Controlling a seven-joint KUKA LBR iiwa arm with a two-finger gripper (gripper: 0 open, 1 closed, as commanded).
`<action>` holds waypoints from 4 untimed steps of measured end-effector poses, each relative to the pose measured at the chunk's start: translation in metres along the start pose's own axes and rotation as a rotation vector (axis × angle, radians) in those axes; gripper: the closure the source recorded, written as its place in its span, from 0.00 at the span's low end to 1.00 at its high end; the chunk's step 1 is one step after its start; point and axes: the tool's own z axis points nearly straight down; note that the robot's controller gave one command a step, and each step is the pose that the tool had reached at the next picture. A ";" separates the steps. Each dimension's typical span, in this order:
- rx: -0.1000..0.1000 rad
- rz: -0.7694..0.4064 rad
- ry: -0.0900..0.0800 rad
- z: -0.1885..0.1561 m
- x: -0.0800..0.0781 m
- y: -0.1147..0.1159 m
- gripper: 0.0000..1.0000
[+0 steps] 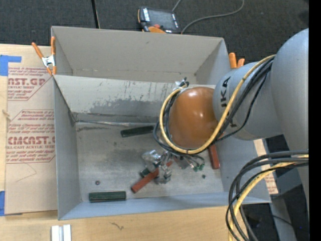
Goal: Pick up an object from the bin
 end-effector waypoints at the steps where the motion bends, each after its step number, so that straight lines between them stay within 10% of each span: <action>1: 0.003 -0.070 -0.002 -0.139 -0.046 0.000 1.00; 2: -0.002 -0.069 0.006 -0.135 -0.043 0.000 0.00; 3: -0.005 0.078 0.013 0.009 -0.073 0.038 0.00; 4: -0.002 0.079 0.009 0.005 -0.073 0.036 1.00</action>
Offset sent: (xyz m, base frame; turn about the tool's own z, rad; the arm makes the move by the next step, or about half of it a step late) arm 0.0356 0.0202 0.1352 -0.0692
